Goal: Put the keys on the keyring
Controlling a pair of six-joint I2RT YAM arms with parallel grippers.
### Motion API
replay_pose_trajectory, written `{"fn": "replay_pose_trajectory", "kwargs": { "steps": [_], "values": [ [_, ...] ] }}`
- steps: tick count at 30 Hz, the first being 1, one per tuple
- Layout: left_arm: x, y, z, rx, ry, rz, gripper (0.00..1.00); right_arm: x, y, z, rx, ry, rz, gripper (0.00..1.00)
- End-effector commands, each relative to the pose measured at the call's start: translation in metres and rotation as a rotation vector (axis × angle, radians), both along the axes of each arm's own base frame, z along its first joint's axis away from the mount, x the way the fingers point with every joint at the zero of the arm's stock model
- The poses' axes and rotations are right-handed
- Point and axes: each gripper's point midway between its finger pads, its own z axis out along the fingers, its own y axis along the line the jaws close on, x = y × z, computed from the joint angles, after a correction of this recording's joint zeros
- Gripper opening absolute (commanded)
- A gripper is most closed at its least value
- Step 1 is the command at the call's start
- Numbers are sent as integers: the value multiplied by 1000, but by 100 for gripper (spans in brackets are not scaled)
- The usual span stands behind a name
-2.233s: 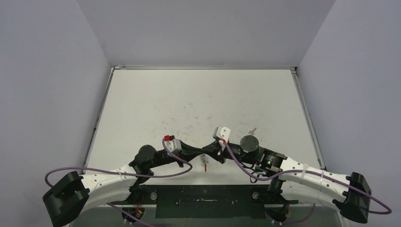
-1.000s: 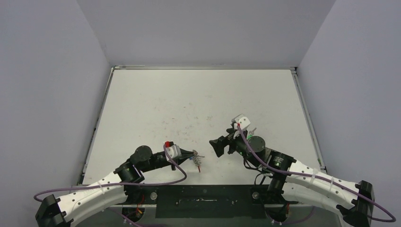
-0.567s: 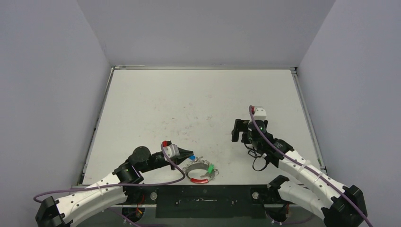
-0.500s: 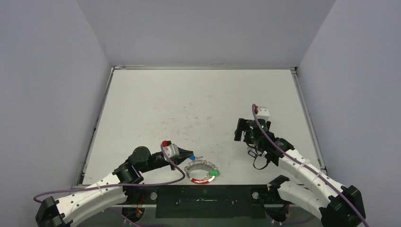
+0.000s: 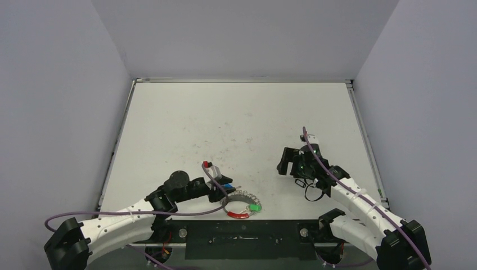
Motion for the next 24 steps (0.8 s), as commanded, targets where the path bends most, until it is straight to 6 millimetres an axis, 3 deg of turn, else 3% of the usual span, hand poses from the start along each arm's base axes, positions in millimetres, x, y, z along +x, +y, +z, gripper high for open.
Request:
{"fn": "replay_pose_trajectory", "kwargs": {
  "steps": [1,10,16,19,24],
  "values": [
    [2,-12,9,-78,91,8,37,-5,22,3,89,6,112,91],
    [9,-5,-49,-8,517,227,47,-41,67,-25,255,147,271,79],
    [6,32,-95,128,800,523,50,-71,104,-34,277,181,390,75],
    [-1,50,-112,193,878,621,50,-78,112,-33,300,184,409,72],
    [-10,55,-127,208,954,652,48,-85,116,-32,333,187,412,66]
  ]
}}
